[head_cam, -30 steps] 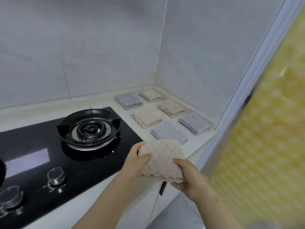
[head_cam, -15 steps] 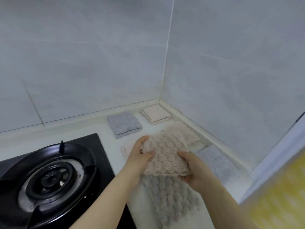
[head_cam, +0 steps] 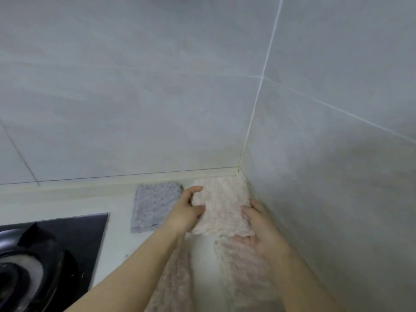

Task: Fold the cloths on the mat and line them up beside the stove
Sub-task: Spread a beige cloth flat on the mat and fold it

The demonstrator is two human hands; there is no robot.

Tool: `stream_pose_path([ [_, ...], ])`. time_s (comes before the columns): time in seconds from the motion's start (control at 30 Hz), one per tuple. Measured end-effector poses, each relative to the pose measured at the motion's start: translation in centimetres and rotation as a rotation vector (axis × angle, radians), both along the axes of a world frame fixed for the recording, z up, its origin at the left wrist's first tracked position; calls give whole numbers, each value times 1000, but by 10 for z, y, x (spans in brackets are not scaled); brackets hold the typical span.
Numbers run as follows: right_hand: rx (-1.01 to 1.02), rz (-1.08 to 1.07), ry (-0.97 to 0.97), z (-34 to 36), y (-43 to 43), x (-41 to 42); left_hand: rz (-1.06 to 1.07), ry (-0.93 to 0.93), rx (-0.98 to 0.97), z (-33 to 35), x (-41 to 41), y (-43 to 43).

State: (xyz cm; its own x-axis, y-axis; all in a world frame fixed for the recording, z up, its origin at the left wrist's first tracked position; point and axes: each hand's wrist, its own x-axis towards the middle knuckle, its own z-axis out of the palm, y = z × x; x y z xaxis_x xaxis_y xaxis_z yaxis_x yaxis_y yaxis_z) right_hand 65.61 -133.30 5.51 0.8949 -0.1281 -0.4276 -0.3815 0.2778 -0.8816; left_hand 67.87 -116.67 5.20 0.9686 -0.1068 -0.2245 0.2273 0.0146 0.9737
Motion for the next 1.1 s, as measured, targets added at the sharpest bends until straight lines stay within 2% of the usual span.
stream_pose_path([
  [0.17,-100,-71,-45,-1,-19,58,70,51,-42,-6,55,-25],
  [0.33,-195,-191,-69,-29,-27,101,136,78,-44,-20,92,-44],
  [0.53,-540,-262,-118,-64,-26,114,108,137,26,-48,99,-50],
  [0.63,-749,-212,-113,-66,-22,111,104,106,184,-59,98,-50],
  [0.77,-887,-136,-150,-72,-14,112,-17,-18,697,-67,103,-48],
  [0.83,-968,-62,-142,-74,-11,112,-57,-30,822,-63,103,-49],
  [0.9,-1110,12,-119,-74,-8,112,-88,-55,895,-58,104,-48],
  [1.0,-1312,57,-77,-66,-6,107,-99,-78,899,-49,97,-44],
  [1.1,-1265,97,-123,-46,1,89,-33,-102,751,-31,73,-29],
])
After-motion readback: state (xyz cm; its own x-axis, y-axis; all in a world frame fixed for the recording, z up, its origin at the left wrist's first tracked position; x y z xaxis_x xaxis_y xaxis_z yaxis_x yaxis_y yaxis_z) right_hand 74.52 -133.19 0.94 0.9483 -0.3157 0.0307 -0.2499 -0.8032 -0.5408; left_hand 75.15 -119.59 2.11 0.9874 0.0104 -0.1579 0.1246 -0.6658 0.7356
